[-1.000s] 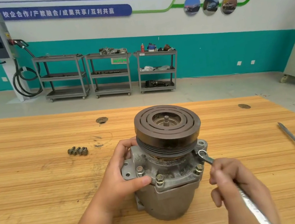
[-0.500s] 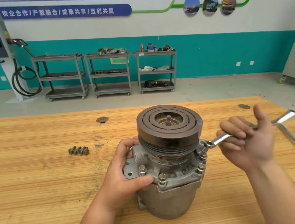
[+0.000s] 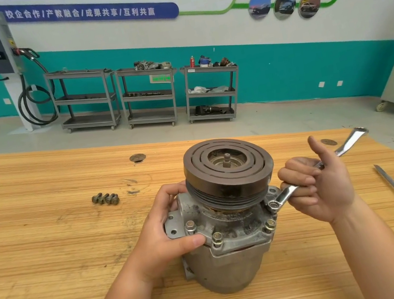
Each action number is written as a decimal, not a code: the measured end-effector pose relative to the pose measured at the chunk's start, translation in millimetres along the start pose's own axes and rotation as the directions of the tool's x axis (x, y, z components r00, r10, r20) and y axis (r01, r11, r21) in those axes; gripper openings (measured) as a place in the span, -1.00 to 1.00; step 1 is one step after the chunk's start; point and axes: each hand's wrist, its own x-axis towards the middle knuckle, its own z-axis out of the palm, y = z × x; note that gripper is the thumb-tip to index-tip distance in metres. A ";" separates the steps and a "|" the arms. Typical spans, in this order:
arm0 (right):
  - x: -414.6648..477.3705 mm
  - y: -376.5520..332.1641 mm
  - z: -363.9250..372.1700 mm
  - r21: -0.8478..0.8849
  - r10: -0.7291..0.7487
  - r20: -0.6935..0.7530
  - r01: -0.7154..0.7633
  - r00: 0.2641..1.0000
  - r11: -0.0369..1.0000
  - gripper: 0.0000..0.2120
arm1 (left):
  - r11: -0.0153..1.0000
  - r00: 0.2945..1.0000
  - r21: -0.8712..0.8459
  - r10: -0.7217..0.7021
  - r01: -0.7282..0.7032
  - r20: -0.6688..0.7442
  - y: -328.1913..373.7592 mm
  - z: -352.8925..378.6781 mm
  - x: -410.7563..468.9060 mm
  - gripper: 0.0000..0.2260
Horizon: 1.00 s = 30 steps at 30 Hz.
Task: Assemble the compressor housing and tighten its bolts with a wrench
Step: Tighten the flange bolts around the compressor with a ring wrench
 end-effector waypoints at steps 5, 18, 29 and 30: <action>-29.4 31.1 19.0 -0.250 -0.452 -0.336 0.385 0.826 0.889 -0.52 | 0.999 0.999 -0.011 0.033 -0.034 -0.014 -4.4 -0.9 -0.9 -0.28; -53.6 79.5 74.6 -0.555 -0.730 -0.259 0.521 0.633 0.649 -0.58 | 0.999 1.000 -0.041 0.018 -0.018 -0.003 1.2 1.3 -1.9 -0.18; -3.9 4.3 6.7 -0.105 -0.163 -0.194 0.145 0.967 0.984 -0.44 | 1.000 1.000 0.004 0.022 -0.022 0.016 -0.9 -3.3 -0.9 -0.38; 0.7 2.9 3.7 -0.106 -0.140 -0.166 0.124 0.976 0.987 -0.45 | 1.000 0.999 0.004 0.027 -0.027 0.018 -1.0 -3.2 -0.6 -0.41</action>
